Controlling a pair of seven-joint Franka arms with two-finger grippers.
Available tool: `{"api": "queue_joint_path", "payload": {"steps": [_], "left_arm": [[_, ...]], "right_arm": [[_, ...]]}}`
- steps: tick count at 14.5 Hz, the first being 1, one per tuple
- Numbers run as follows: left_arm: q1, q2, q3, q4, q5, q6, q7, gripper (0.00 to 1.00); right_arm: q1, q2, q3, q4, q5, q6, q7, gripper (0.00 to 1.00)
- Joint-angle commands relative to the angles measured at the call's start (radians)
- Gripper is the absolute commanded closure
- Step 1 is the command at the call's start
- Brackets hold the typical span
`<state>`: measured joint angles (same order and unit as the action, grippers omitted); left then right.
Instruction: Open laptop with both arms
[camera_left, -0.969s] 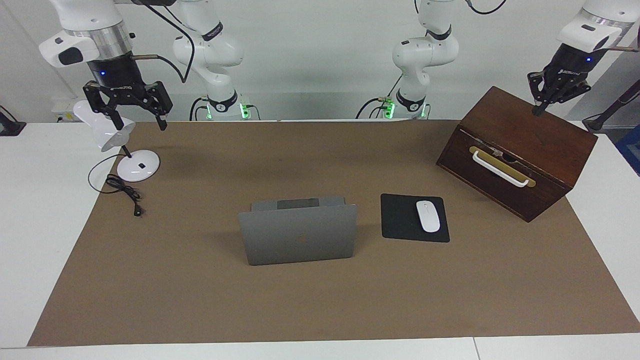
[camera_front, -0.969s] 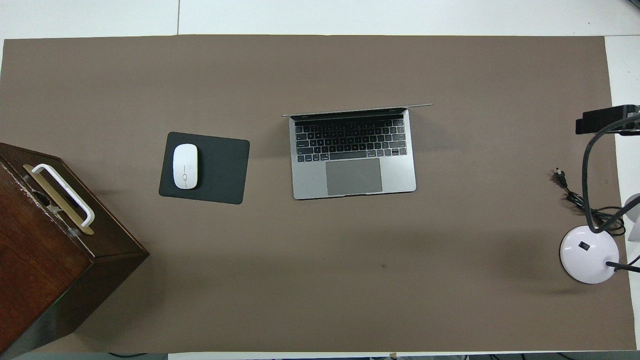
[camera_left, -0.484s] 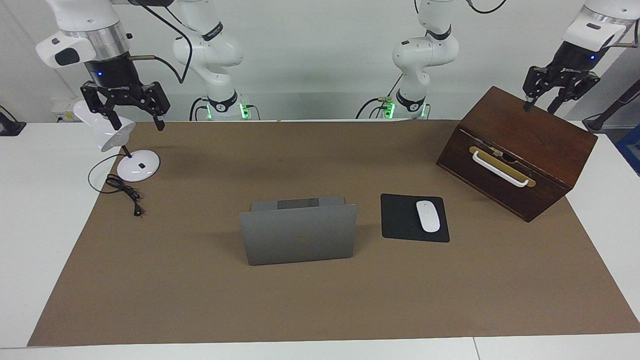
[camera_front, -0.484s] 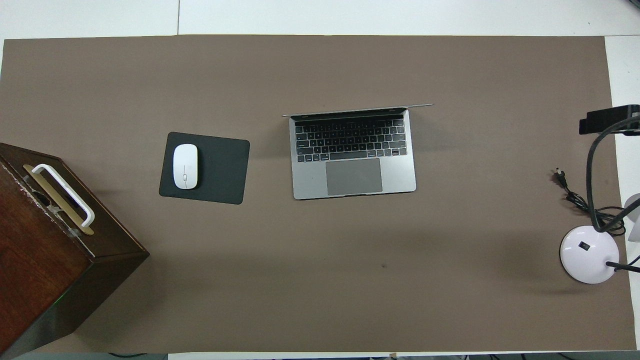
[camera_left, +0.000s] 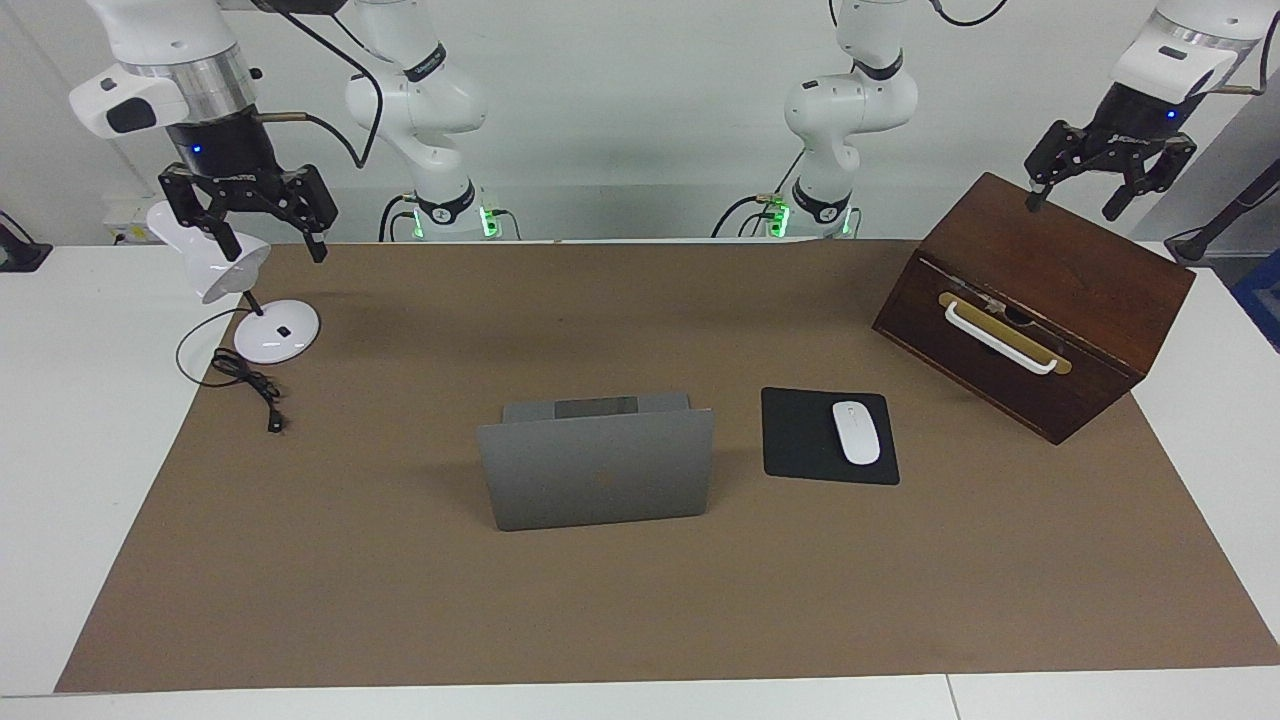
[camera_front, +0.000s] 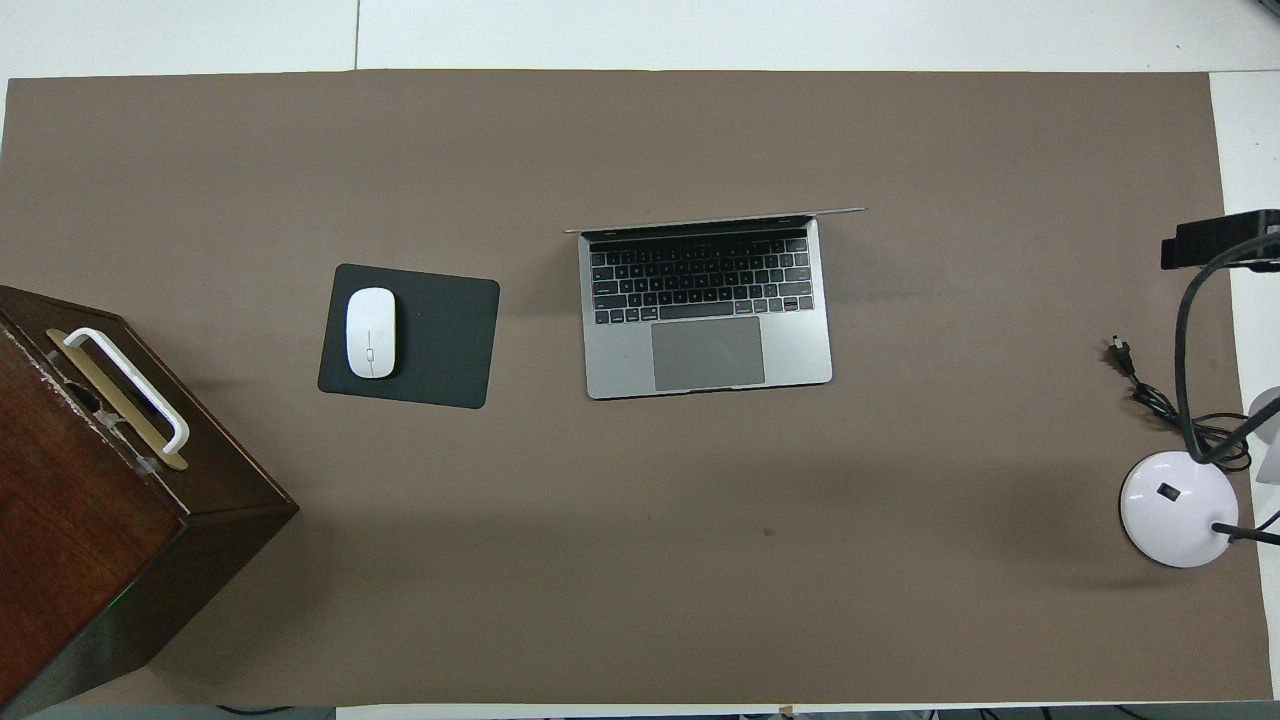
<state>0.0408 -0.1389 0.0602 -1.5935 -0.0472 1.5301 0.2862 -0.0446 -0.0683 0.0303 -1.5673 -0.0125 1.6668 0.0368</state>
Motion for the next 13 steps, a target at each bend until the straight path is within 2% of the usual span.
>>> {"api": "queue_joint_path", "payload": {"steps": [1, 5, 8, 10, 13], "left_arm": [[-0.077, 0.031, 0.046, 0.009, 0.030, -0.018, -0.035, 0.00], [-0.153, 0.065, 0.101, 0.007, 0.030, -0.004, -0.061, 0.00], [-0.169, 0.065, 0.101, 0.003, 0.030, -0.002, -0.067, 0.00], [-0.185, 0.064, 0.092, 0.000, 0.032, -0.004, -0.183, 0.00], [-0.188, 0.065, 0.090, -0.003, 0.041, -0.004, -0.213, 0.00]], "right_arm": [[0.005, -0.014, -0.010, -0.017, 0.014, 0.004, -0.011, 0.00], [0.003, -0.014, -0.010, -0.016, 0.010, 0.004, -0.011, 0.00], [0.002, -0.016, -0.010, -0.016, 0.013, 0.004, -0.011, 0.00], [0.000, -0.014, -0.012, -0.016, 0.013, 0.007, -0.014, 0.00], [0.000, -0.014, -0.012, -0.016, 0.013, 0.010, -0.012, 0.00]]}}
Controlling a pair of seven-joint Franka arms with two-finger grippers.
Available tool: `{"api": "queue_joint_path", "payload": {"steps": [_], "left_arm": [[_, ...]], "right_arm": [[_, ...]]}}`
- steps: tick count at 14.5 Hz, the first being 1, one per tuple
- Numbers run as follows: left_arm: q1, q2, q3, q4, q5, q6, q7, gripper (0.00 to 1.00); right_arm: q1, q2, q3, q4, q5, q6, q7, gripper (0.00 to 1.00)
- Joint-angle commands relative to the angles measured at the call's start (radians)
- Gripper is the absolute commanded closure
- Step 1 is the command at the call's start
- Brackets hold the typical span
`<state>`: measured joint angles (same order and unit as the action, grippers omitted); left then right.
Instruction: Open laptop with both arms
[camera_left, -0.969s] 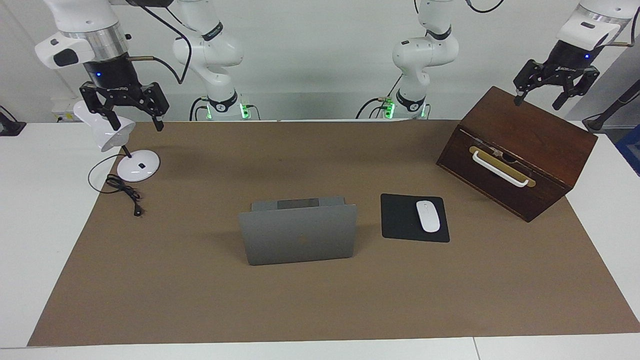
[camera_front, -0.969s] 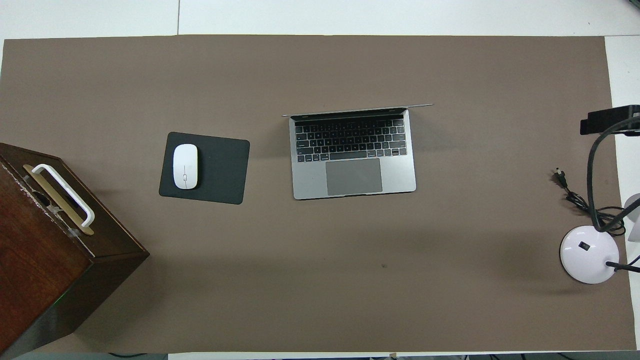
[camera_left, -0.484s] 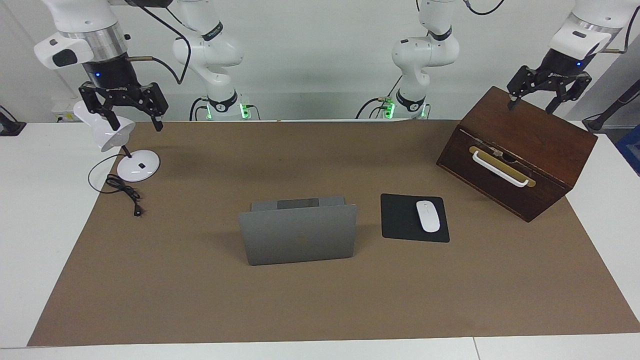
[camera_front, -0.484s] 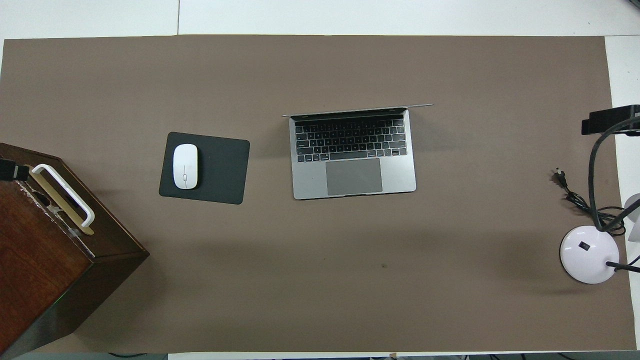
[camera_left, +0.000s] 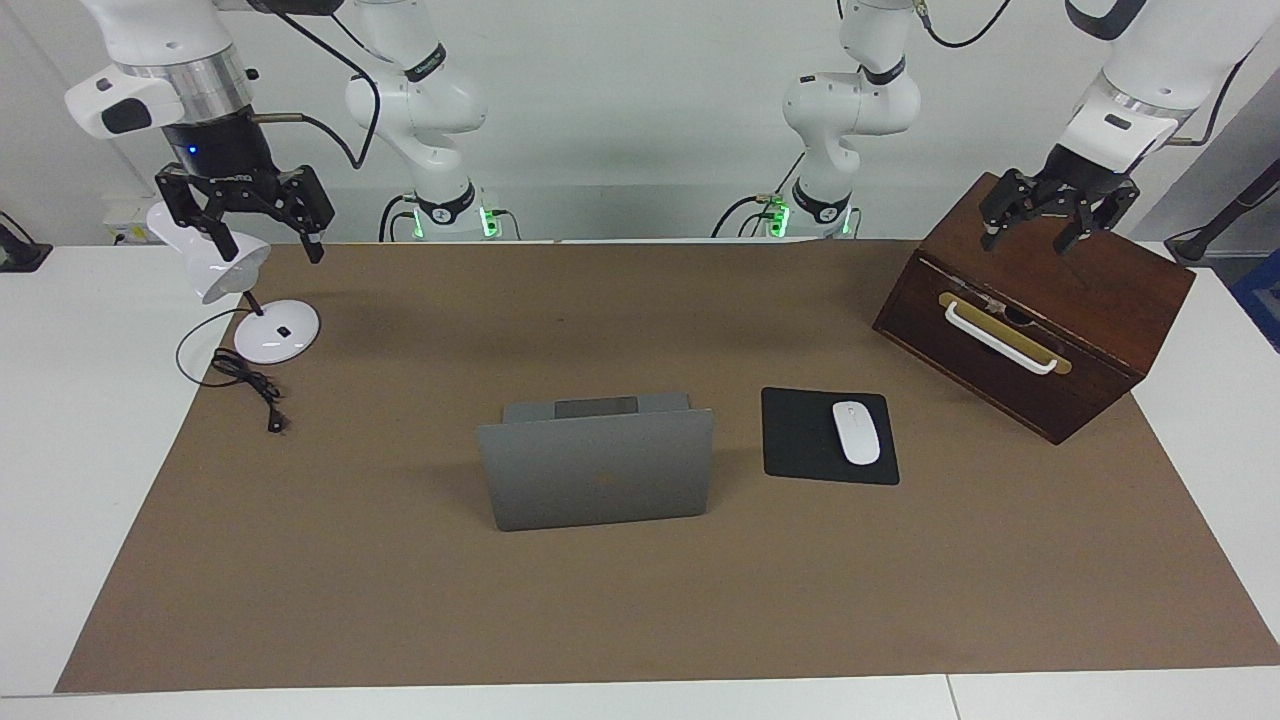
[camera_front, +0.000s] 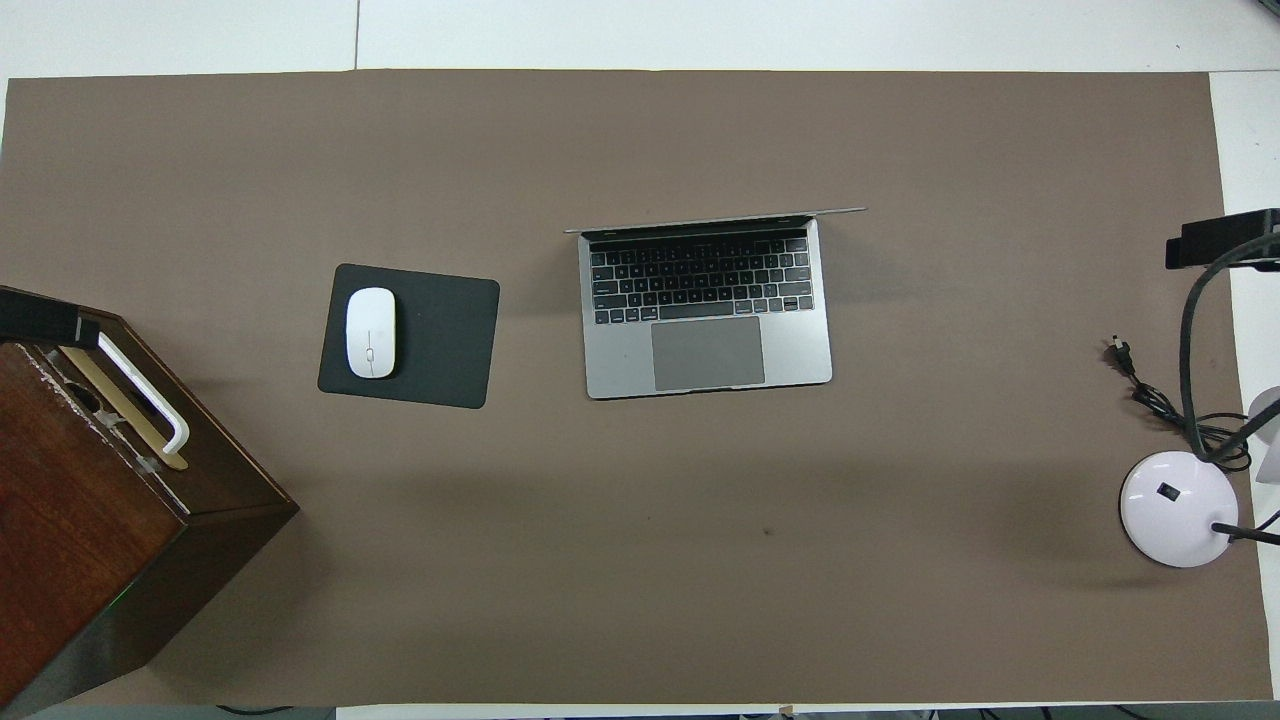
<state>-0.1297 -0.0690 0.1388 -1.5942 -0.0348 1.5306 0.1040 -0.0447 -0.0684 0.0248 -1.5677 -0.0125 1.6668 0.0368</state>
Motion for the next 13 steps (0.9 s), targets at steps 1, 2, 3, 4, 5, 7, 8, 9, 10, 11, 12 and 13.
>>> {"api": "queue_joint_path", "payload": {"steps": [1, 2, 3, 4, 5, 7, 8, 9, 10, 11, 12, 13], "left_arm": [[-0.018, -0.005, 0.013, -0.013, 0.029, -0.003, -0.036, 0.00], [-0.019, -0.002, 0.015, -0.021, 0.029, 0.000, -0.037, 0.00], [-0.021, 0.003, 0.018, -0.023, 0.029, 0.005, -0.037, 0.00], [-0.022, 0.003, 0.022, -0.021, 0.029, 0.002, -0.035, 0.00], [-0.024, 0.003, 0.024, -0.017, 0.029, -0.004, -0.027, 0.00], [-0.027, 0.005, 0.022, -0.012, 0.033, 0.003, -0.023, 0.00], [-0.028, 0.003, 0.022, -0.012, 0.033, 0.005, -0.023, 0.00], [-0.031, 0.003, 0.024, -0.013, 0.033, 0.005, -0.023, 0.00], [-0.031, 0.003, 0.022, -0.013, 0.033, 0.003, -0.026, 0.00], [-0.031, 0.005, 0.024, -0.013, 0.033, 0.000, -0.026, 0.00], [-0.031, 0.006, 0.025, -0.013, 0.033, 0.000, -0.026, 0.00], [-0.031, 0.011, 0.025, -0.013, 0.033, 0.000, -0.026, 0.00]], "right_arm": [[0.000, -0.014, -0.006, -0.015, 0.013, 0.007, -0.012, 0.00], [0.000, -0.014, -0.006, -0.015, 0.013, 0.007, -0.012, 0.00], [-0.001, -0.014, -0.006, -0.015, 0.013, 0.005, -0.012, 0.00], [-0.001, -0.014, -0.006, -0.015, 0.013, 0.005, -0.012, 0.00], [-0.001, -0.014, -0.006, -0.015, 0.013, 0.002, -0.014, 0.00], [-0.001, -0.016, -0.006, -0.015, 0.013, -0.001, -0.014, 0.00], [-0.001, -0.016, -0.006, -0.017, 0.013, -0.001, -0.014, 0.00], [-0.001, -0.016, -0.006, -0.015, 0.013, -0.001, -0.014, 0.00], [-0.001, -0.016, -0.006, -0.015, 0.013, -0.001, -0.012, 0.00], [0.000, -0.016, -0.003, -0.015, 0.013, -0.001, -0.011, 0.00], [0.002, -0.016, -0.003, -0.015, 0.013, -0.007, -0.008, 0.00], [0.002, -0.018, -0.003, -0.017, 0.013, -0.031, -0.003, 0.00]]}}
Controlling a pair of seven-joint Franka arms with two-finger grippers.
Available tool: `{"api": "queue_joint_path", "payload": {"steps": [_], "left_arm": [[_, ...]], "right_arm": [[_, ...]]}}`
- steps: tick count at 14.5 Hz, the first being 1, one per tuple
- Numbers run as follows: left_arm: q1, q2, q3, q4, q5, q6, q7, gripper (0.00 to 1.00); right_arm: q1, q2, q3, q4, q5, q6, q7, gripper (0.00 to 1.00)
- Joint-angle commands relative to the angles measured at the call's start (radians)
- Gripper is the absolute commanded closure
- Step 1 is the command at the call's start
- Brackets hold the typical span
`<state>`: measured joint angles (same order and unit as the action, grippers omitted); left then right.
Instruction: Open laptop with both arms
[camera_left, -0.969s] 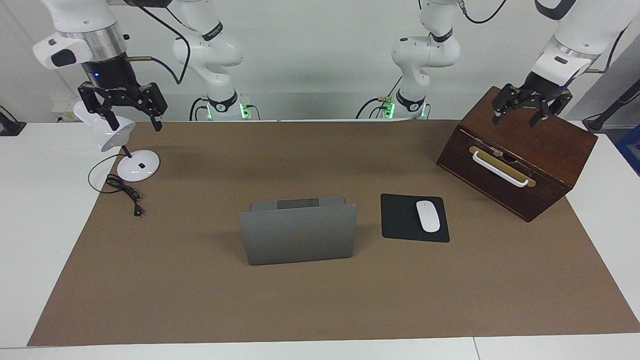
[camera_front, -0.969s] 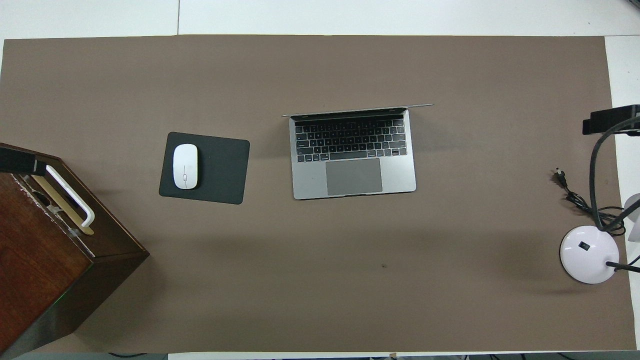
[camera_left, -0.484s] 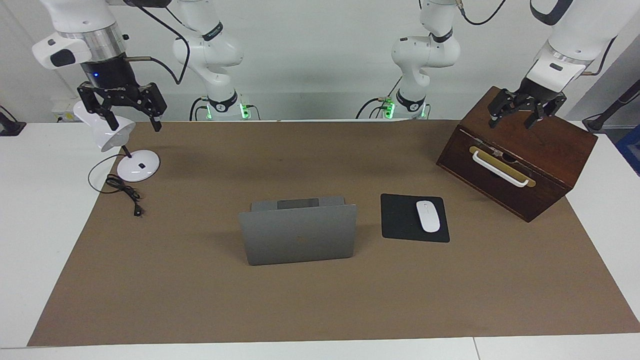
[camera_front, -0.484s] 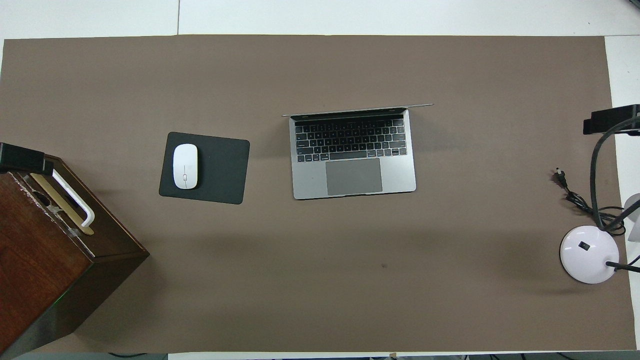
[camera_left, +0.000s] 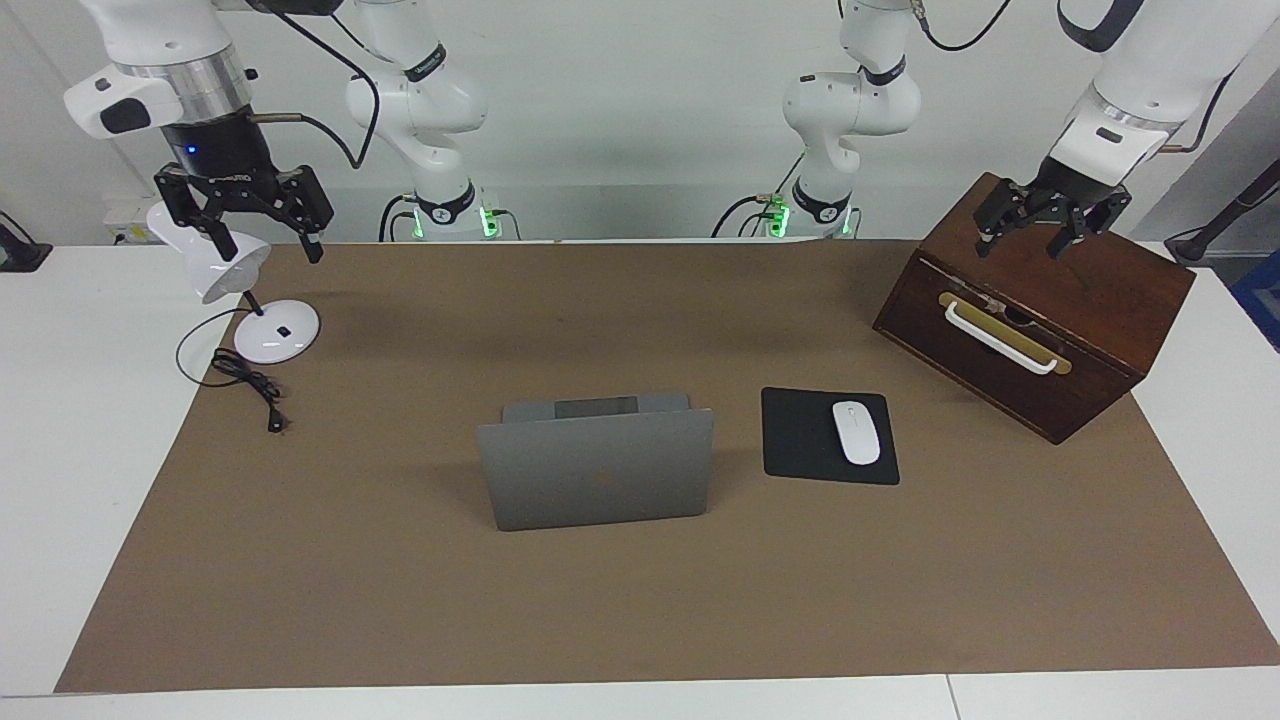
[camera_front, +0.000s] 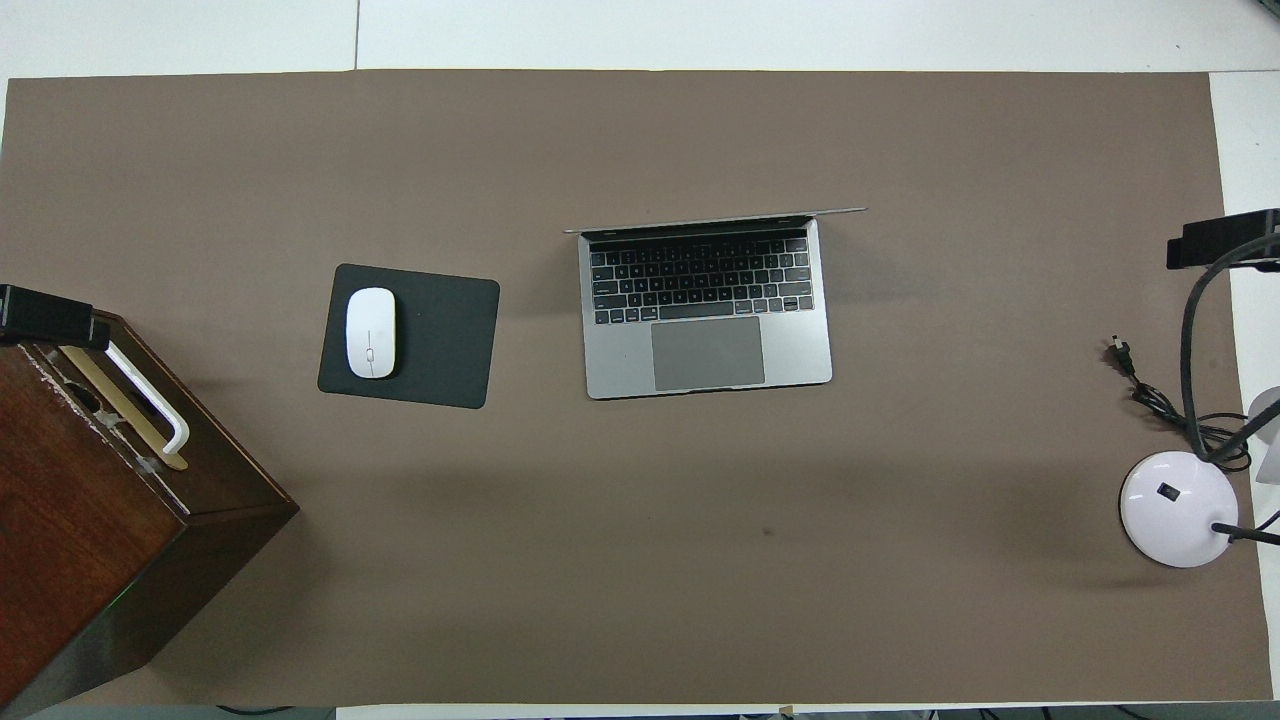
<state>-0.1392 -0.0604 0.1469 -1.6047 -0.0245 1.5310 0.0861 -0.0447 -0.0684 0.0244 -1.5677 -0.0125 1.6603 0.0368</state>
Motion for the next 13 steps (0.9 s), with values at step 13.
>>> {"api": "queue_joint_path", "payload": {"steps": [13], "left_arm": [[-0.017, 0.001, 0.017, -0.006, 0.023, -0.003, -0.006, 0.00]], "right_arm": [[0.003, -0.025, 0.000, -0.087, 0.013, 0.030, 0.031, 0.00]]}}
